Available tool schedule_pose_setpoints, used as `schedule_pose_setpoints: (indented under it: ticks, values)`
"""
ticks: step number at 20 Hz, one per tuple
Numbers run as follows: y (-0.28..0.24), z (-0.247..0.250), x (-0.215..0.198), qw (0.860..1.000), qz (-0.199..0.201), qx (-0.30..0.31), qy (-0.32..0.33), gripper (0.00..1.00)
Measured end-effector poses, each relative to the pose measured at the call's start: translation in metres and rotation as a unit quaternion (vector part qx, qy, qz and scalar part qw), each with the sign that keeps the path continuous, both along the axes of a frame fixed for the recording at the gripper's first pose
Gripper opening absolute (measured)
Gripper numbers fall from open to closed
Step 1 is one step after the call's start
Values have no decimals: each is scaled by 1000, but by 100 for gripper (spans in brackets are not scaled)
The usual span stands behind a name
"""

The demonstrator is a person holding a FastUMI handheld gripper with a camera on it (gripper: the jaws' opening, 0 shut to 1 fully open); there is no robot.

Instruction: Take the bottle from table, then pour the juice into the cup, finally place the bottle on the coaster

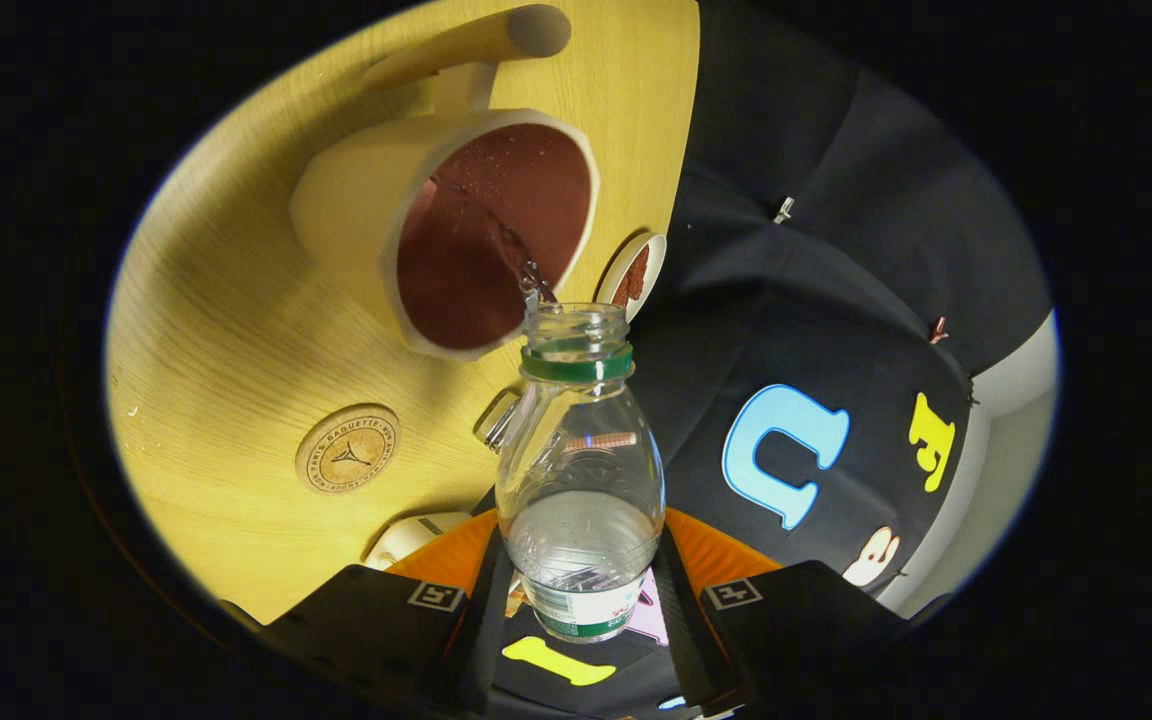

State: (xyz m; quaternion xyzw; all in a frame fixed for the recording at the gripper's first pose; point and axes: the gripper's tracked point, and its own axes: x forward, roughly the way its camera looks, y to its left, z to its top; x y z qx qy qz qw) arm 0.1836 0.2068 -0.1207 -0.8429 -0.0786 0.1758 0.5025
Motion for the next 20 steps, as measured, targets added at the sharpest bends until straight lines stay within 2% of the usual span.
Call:
schedule_pose_setpoints:
  ticks: [10,20]
  values:
    - [2,-2,3,999,14,-47,-2,72]
    - [13,0,0,996,44,-81,-18,72]
